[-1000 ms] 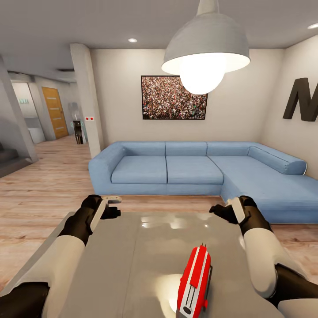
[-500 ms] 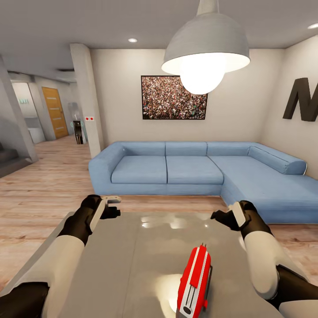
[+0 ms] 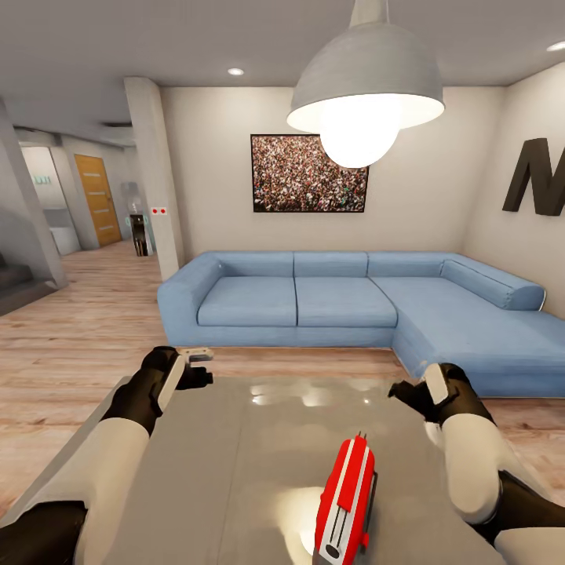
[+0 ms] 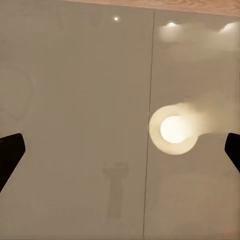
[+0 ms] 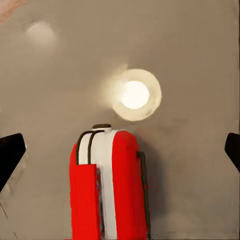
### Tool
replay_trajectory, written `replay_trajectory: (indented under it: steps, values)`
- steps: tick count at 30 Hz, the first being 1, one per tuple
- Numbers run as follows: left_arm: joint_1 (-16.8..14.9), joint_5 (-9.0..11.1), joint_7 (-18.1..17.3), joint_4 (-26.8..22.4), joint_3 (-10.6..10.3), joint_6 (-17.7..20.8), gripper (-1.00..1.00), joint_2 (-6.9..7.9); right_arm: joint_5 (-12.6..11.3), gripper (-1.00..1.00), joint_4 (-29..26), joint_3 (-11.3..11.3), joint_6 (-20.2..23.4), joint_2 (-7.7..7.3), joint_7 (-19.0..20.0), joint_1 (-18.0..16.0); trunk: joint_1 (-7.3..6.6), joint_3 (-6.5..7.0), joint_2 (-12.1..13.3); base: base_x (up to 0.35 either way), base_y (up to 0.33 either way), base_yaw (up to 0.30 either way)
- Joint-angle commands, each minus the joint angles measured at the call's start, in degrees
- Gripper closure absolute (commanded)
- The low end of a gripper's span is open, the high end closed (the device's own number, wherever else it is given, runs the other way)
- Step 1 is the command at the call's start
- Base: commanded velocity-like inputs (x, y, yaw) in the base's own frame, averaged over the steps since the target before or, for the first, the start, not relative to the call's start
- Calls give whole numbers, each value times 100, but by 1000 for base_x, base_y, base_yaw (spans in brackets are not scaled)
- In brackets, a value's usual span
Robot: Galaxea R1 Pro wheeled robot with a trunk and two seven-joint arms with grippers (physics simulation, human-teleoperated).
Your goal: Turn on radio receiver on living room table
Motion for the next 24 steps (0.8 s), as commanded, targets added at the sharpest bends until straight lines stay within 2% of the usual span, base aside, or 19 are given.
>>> replay_trajectory:
  steps: [1,3,6,17,24]
  values:
    - [0,0,0,2,0,-1,-100,0,-26,-100,0,-130,-27,2,-40,-1,0,0,0,0,0,0]
    - [0,0,0,5,0,-1,-100,0,-24,-100,2,-385,-163,7,-161,-1,0,0,0,0,0,0]
    - [0,0,0,4,0,-1,-100,0,-23,-100,5,-488,-268,13,-256,-1,0,0,0,0,0,0]
    - [0,0,0,7,2,-1,-100,0,-16,-100,172,-558,-376,32,-381,-1,0,0,0,0,0,0]
    - [0,0,0,7,105,-1,-100,0,19,-100,219,-560,-421,17,-384,-1,0,0,0,0,0,0]
